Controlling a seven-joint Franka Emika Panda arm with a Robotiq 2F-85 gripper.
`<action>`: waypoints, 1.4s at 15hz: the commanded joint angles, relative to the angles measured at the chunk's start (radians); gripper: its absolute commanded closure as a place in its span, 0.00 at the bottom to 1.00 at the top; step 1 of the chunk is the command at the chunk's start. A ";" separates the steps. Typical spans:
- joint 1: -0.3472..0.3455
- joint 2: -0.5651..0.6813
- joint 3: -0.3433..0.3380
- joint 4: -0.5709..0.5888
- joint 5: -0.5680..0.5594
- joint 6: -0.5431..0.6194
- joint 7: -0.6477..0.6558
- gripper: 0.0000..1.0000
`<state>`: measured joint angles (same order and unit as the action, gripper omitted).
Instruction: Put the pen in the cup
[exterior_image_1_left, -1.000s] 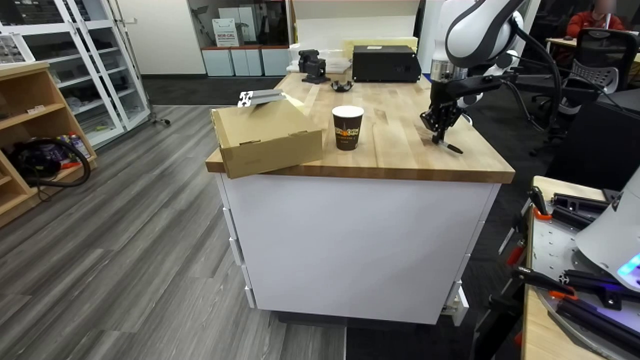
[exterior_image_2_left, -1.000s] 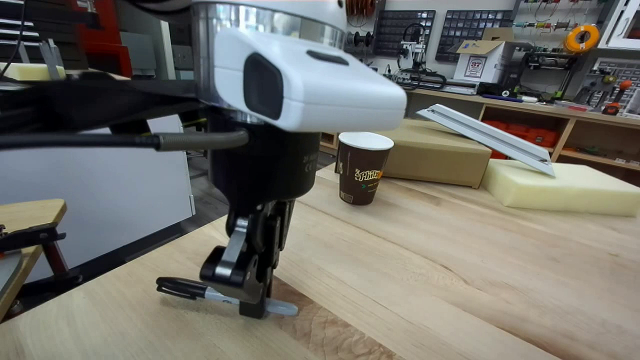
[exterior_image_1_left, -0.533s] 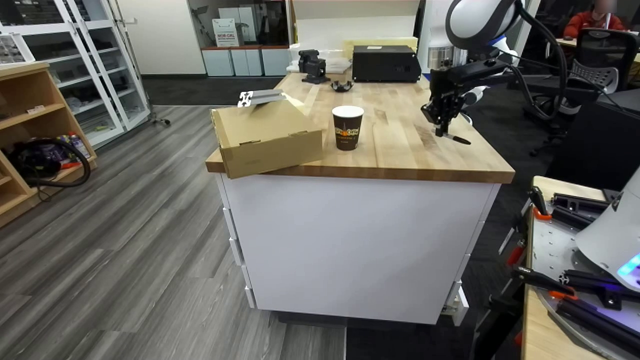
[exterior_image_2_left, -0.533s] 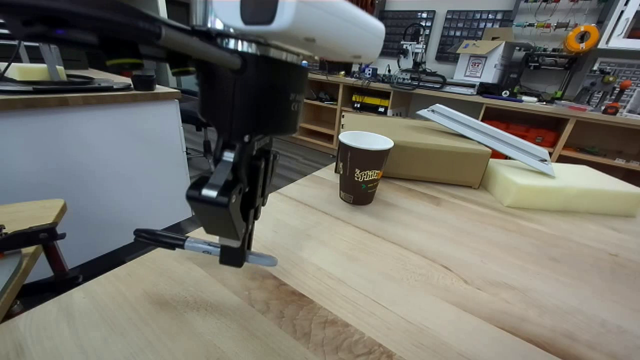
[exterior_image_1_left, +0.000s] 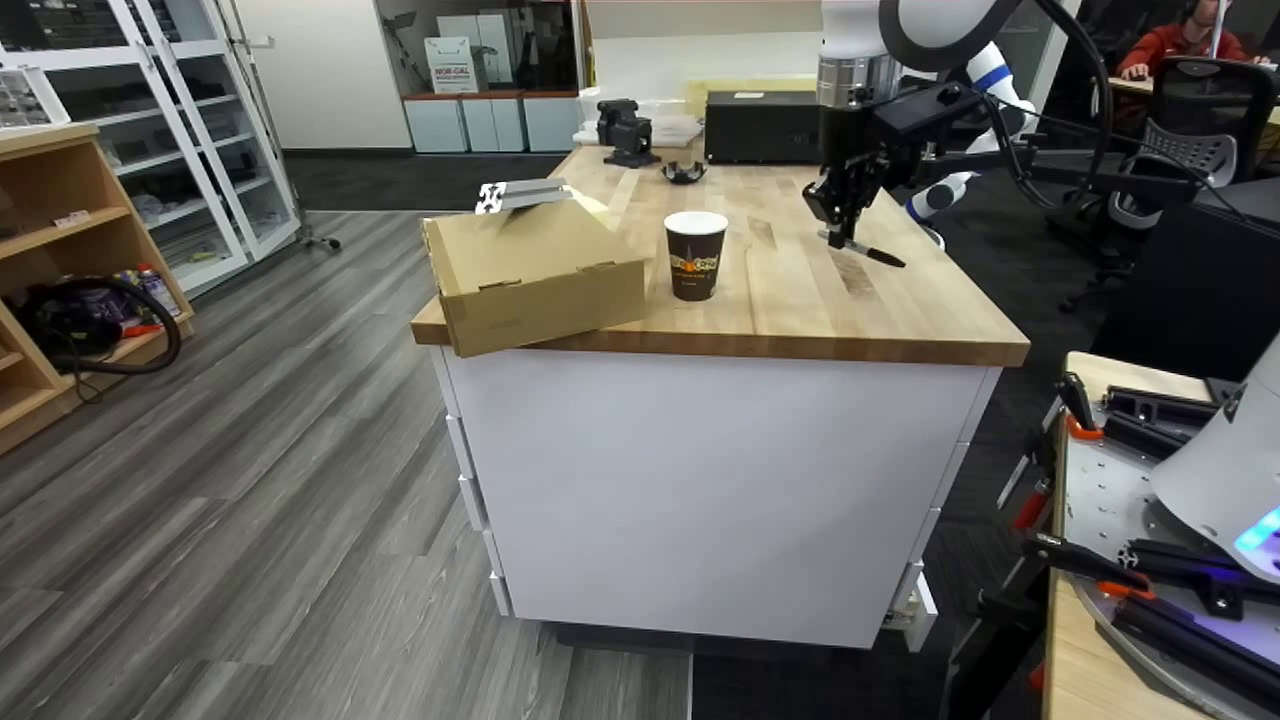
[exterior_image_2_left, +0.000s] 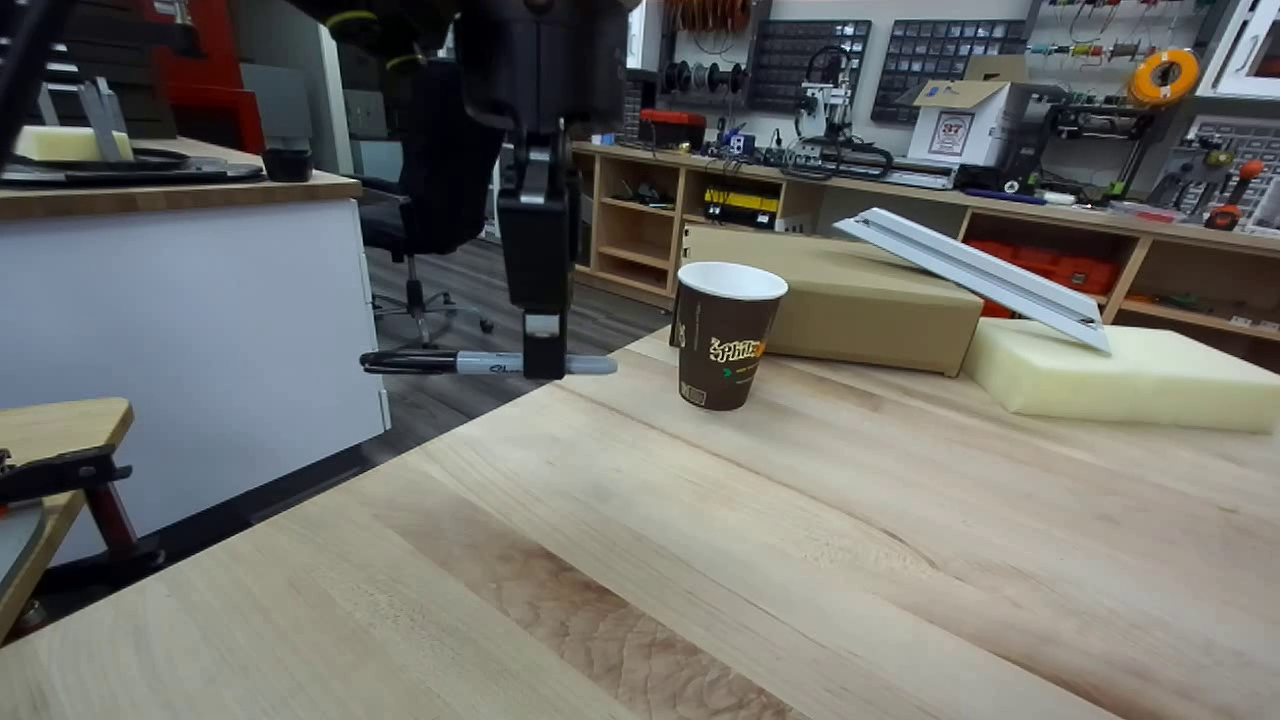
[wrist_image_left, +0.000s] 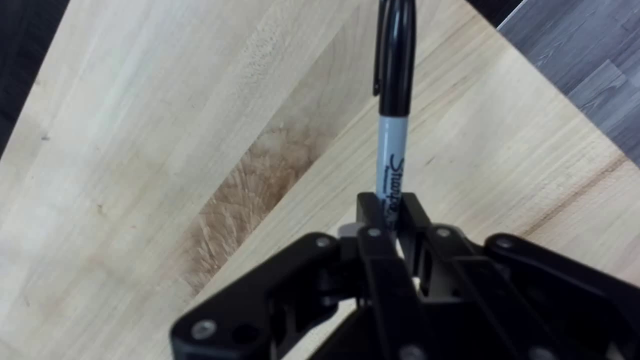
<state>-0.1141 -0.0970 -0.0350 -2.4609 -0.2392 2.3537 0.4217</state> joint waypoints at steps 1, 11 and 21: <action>0.021 -0.013 0.026 0.039 -0.039 -0.067 0.046 0.93; 0.029 0.005 0.031 0.098 -0.072 -0.026 -0.001 0.93; 0.031 0.045 0.020 0.184 -0.052 -0.022 -0.085 0.93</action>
<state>-0.0899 -0.0830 -0.0059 -2.3198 -0.2938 2.3322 0.3684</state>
